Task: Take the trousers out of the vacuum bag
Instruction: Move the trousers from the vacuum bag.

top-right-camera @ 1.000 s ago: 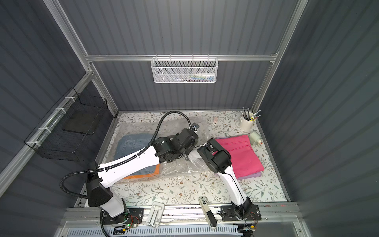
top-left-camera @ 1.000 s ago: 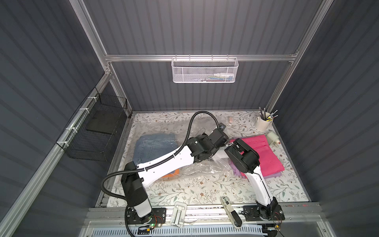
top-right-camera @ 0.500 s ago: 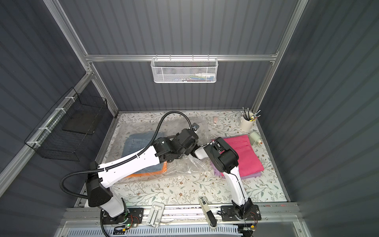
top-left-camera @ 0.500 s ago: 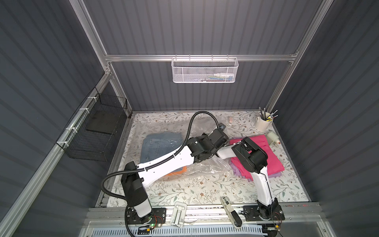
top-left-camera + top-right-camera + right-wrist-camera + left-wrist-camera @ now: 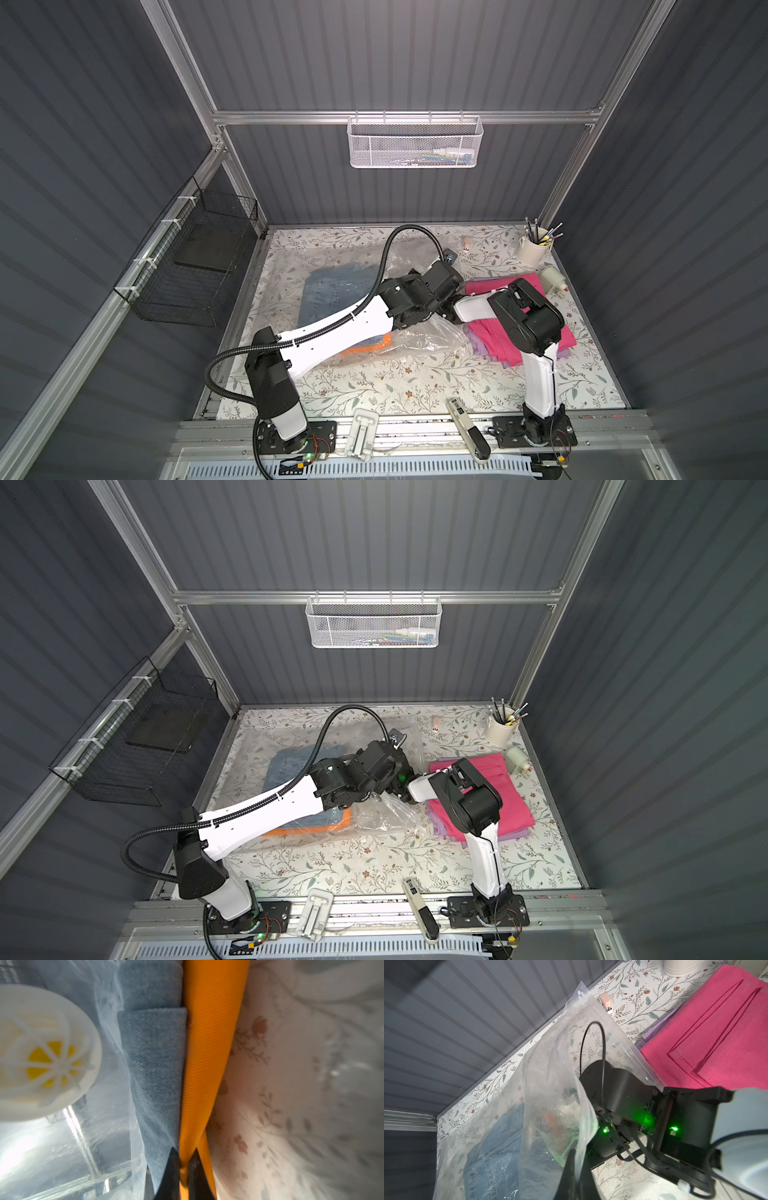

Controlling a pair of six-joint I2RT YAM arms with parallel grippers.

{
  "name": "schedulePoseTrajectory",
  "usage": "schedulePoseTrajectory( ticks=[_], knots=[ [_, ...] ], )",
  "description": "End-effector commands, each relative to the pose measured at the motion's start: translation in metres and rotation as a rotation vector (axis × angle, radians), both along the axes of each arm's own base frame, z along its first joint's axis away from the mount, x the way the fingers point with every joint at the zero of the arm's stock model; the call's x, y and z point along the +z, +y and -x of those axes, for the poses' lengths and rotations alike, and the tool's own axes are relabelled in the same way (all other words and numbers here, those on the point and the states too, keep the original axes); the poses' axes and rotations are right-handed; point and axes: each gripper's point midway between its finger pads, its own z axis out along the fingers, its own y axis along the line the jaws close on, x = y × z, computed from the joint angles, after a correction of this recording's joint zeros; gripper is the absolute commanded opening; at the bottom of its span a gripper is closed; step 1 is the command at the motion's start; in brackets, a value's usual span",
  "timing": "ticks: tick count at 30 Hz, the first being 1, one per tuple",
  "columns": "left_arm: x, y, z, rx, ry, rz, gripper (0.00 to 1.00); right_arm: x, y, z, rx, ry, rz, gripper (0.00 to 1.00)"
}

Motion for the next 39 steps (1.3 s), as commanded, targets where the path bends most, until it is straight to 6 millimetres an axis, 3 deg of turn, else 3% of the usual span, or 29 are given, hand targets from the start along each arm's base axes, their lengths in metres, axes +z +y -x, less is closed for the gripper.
schedulePoseTrajectory(
  ticks=[1,13,24,39],
  knots=[
    [0.003,0.002,0.001,0.005,-0.017,-0.008,0.0,0.031,-0.011,-0.012,-0.02,-0.109,-0.046,0.0],
    [0.003,0.002,0.0,0.008,-0.02,-0.012,0.0,0.044,-0.057,-0.013,-0.077,-0.123,-0.059,0.0],
    [-0.001,0.003,0.001,0.009,-0.016,-0.025,0.0,0.048,-0.085,-0.006,-0.096,-0.171,0.046,0.0],
    [-0.004,0.004,0.001,0.011,-0.012,-0.032,0.0,0.053,-0.13,-0.012,-0.187,-0.179,0.078,0.0]
  ],
)
